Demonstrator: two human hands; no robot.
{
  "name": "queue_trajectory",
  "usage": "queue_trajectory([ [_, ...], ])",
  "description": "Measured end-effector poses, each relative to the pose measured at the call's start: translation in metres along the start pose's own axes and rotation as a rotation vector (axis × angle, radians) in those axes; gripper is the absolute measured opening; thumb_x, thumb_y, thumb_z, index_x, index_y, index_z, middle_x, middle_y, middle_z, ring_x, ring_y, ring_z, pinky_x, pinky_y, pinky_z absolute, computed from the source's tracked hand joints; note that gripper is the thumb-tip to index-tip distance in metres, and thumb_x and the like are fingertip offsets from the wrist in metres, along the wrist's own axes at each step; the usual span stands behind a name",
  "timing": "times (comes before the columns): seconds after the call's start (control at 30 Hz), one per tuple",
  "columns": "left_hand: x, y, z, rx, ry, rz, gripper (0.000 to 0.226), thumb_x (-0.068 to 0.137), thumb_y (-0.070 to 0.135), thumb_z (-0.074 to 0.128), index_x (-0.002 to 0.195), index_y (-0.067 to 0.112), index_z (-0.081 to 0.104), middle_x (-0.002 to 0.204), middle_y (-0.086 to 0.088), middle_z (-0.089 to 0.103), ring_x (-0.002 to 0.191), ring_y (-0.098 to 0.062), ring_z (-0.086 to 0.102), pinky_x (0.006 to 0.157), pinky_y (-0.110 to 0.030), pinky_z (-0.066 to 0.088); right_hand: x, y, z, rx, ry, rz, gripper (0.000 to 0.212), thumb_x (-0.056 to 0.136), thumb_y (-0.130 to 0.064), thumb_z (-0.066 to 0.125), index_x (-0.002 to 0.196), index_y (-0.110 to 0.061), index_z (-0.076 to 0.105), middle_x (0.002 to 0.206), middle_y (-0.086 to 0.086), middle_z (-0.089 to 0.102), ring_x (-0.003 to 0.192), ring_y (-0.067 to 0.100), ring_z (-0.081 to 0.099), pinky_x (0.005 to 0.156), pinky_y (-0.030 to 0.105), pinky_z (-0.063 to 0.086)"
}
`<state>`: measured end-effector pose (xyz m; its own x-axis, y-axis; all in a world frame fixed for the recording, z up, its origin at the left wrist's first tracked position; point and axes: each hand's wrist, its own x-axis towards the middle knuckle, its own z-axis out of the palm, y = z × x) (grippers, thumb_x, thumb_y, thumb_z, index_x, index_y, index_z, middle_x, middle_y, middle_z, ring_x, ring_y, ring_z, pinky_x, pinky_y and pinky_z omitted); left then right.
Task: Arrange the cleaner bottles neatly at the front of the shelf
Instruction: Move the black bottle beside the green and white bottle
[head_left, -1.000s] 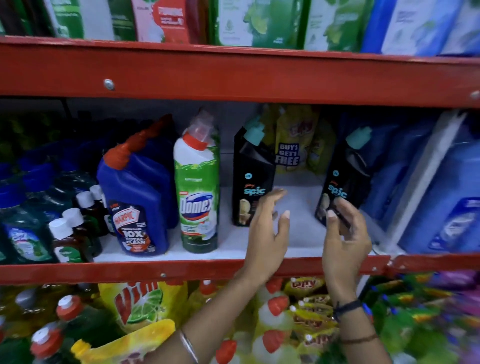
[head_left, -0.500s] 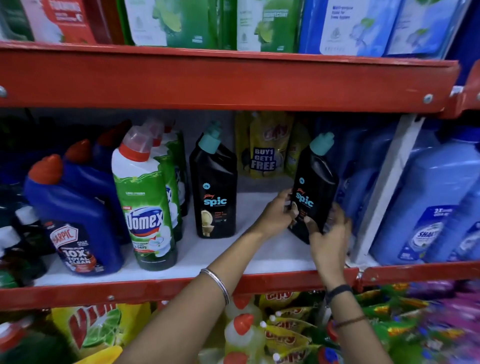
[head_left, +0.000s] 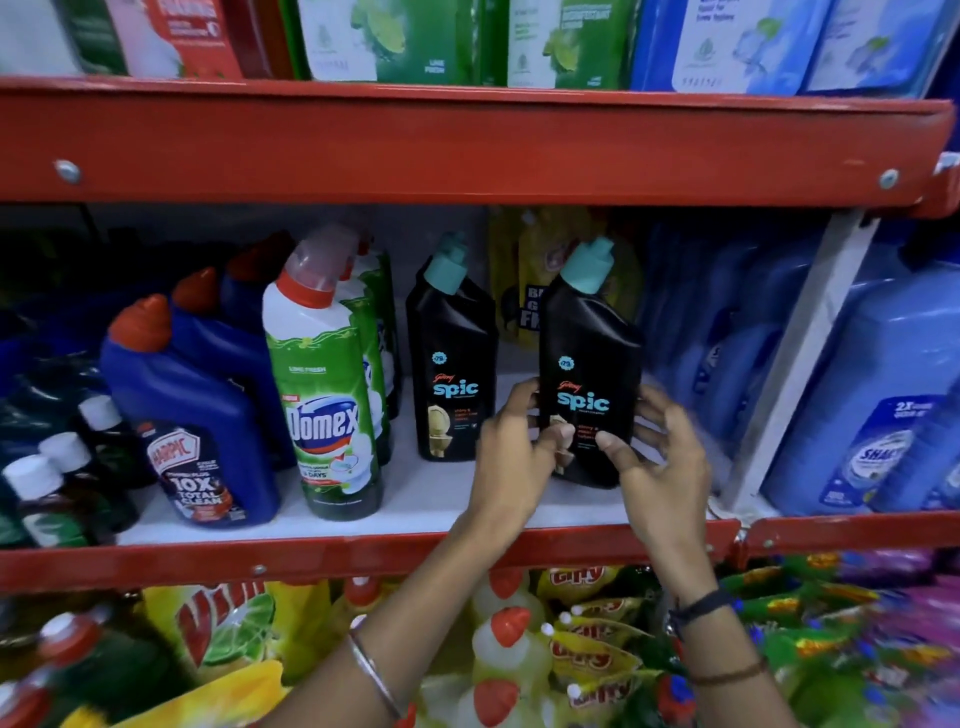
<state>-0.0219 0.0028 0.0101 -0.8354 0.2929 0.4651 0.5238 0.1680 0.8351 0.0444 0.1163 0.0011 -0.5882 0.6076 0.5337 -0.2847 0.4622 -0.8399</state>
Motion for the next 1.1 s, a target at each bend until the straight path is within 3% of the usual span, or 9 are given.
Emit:
queue_trajectory([
  [0.1, -0.017, 0.001, -0.025, 0.015, 0.099, 0.031, 0.042, 0.087, 0.009, 0.064, 0.127, 0.016, 0.053, 0.098, 0.003, 0.071, 0.074, 0.012, 0.064, 0.067, -0.008, 0.052, -0.012, -0.012, 0.013, 0.083, -0.059, -0.005, 0.049, 0.078, -0.005, 0.071, 0.120, -0.027, 0.056, 0.107, -0.027, 0.059, 0.097, -0.020, 0.056, 0.080, 0.001, 0.044],
  [0.23, -0.032, -0.006, -0.057, 0.124, 0.207, 0.043, 0.045, 0.088, 0.009, 0.060, 0.131, 0.021, 0.052, 0.110, -0.005, 0.073, 0.098, -0.013, 0.069, 0.082, -0.036, 0.059, -0.027, -0.020, 0.035, 0.156, -0.138, 0.001, 0.049, 0.080, -0.005, 0.069, 0.121, -0.028, 0.056, 0.111, -0.026, 0.060, 0.105, -0.004, 0.061, 0.089, 0.012, 0.048],
  [0.4, -0.041, -0.016, -0.083, 0.156, 0.213, 0.005, 0.045, 0.091, 0.008, 0.057, 0.134, 0.020, 0.049, 0.102, -0.009, 0.074, 0.089, -0.015, 0.071, 0.080, -0.039, 0.060, -0.039, -0.019, 0.064, 0.195, -0.199, 0.042, 0.044, 0.081, -0.005, 0.068, 0.118, -0.026, 0.055, 0.110, -0.020, 0.061, 0.106, 0.008, 0.062, 0.085, 0.013, 0.050],
  [0.5, -0.041, -0.023, -0.090, 0.212, 0.233, -0.020, 0.048, 0.090, 0.005, 0.057, 0.136, 0.015, 0.048, 0.108, -0.014, 0.072, 0.094, -0.019, 0.069, 0.082, -0.026, 0.057, -0.043, -0.017, 0.076, 0.203, -0.230, 0.059, 0.042, 0.082, -0.003, 0.067, 0.116, -0.025, 0.055, 0.109, -0.021, 0.060, 0.103, 0.007, 0.062, 0.080, 0.008, 0.050],
  [0.6, -0.040, -0.025, -0.094, 0.257, 0.231, -0.022, 0.048, 0.091, 0.004, 0.056, 0.137, 0.014, 0.048, 0.103, -0.011, 0.072, 0.082, -0.010, 0.065, 0.063, -0.001, 0.045, -0.042, -0.015, 0.083, 0.187, -0.250, 0.048, 0.042, 0.082, -0.003, 0.067, 0.115, -0.025, 0.054, 0.108, -0.023, 0.059, 0.101, 0.000, 0.061, 0.078, 0.004, 0.049],
  [0.77, -0.041, -0.029, -0.096, 0.308, 0.212, -0.018, 0.046, 0.093, 0.005, 0.054, 0.138, 0.013, 0.046, 0.099, -0.009, 0.070, 0.069, -0.005, 0.063, 0.055, 0.000, 0.043, -0.041, -0.011, 0.088, 0.160, -0.270, 0.046, 0.041, 0.081, -0.003, 0.067, 0.116, -0.021, 0.054, 0.107, -0.016, 0.061, 0.097, 0.000, 0.061, 0.076, 0.002, 0.048],
  [0.87, -0.043, -0.035, -0.093, 0.290, 0.223, 0.002, 0.048, 0.095, 0.010, 0.052, 0.141, 0.013, 0.040, 0.105, -0.015, 0.070, 0.077, -0.010, 0.063, 0.065, -0.011, 0.050, -0.038, -0.011, 0.086, 0.132, -0.295, 0.044, 0.041, 0.081, -0.004, 0.068, 0.116, -0.023, 0.054, 0.106, -0.019, 0.061, 0.097, 0.001, 0.062, 0.077, 0.003, 0.048],
  [1.0, -0.051, -0.043, -0.086, 0.149, 0.147, 0.011, 0.056, 0.093, 0.056, 0.034, 0.144, 0.041, 0.019, 0.137, -0.008, 0.053, 0.117, -0.027, 0.058, 0.095, -0.049, 0.052, -0.039, -0.009, 0.081, 0.148, -0.302, 0.032, 0.036, 0.087, -0.024, 0.064, 0.121, -0.025, 0.053, 0.113, -0.015, 0.064, 0.099, -0.008, 0.063, 0.083, 0.009, 0.050],
  [1.1, -0.049, -0.040, -0.084, 0.104, 0.126, 0.027, 0.054, 0.085, 0.073, 0.021, 0.134, 0.066, -0.001, 0.152, -0.004, 0.039, 0.127, -0.030, 0.051, 0.103, -0.050, 0.046, -0.047, -0.005, 0.079, 0.213, -0.255, 0.071, 0.041, 0.088, -0.053, 0.051, 0.123, -0.032, 0.056, 0.120, -0.008, 0.067, 0.109, 0.002, 0.063, 0.095, 0.032, 0.053],
])
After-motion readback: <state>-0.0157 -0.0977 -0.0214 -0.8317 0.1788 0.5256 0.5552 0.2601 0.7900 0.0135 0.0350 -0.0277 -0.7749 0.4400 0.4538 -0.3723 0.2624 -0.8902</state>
